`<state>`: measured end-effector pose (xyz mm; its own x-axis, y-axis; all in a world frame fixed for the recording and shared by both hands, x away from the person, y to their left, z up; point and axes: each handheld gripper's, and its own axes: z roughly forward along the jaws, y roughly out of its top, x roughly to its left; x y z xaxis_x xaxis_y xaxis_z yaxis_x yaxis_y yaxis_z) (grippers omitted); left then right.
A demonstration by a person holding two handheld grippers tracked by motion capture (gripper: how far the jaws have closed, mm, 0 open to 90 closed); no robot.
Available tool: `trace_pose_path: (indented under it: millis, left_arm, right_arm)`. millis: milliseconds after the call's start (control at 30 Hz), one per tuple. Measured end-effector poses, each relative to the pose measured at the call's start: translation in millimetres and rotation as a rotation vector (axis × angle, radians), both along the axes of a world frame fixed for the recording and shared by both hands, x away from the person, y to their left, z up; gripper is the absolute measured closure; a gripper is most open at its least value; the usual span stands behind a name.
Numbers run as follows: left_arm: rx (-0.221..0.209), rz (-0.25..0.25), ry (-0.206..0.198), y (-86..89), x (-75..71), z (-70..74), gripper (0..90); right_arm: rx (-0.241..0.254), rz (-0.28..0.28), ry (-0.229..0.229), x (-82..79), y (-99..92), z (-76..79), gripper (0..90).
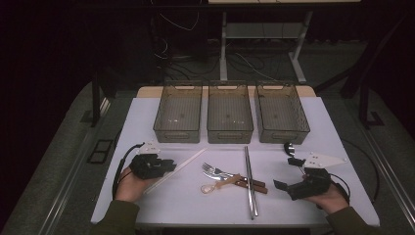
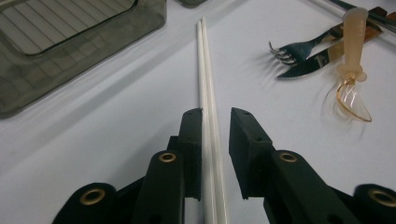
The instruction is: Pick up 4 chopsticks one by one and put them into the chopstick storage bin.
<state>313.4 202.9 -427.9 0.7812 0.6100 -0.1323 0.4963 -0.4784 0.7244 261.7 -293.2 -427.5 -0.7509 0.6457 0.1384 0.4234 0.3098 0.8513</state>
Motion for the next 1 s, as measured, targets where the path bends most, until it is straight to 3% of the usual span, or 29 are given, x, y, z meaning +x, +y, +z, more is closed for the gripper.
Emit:
trace_pose_path:
  millis: [500,1000]
  left_arm:
    - [0.059,-0.028,0.03,3.3,-0.6,-7.5,78.9]
    - [0.069,-0.028,0.037,3.3,1.6,-10.4,81.0]
  right_arm:
    - [-0.012,0.001,-0.004,-0.8,0.8,-0.7,0.8]
    - [-0.017,-0.003,-0.006,-1.3,0.5,-1.1,0.8]
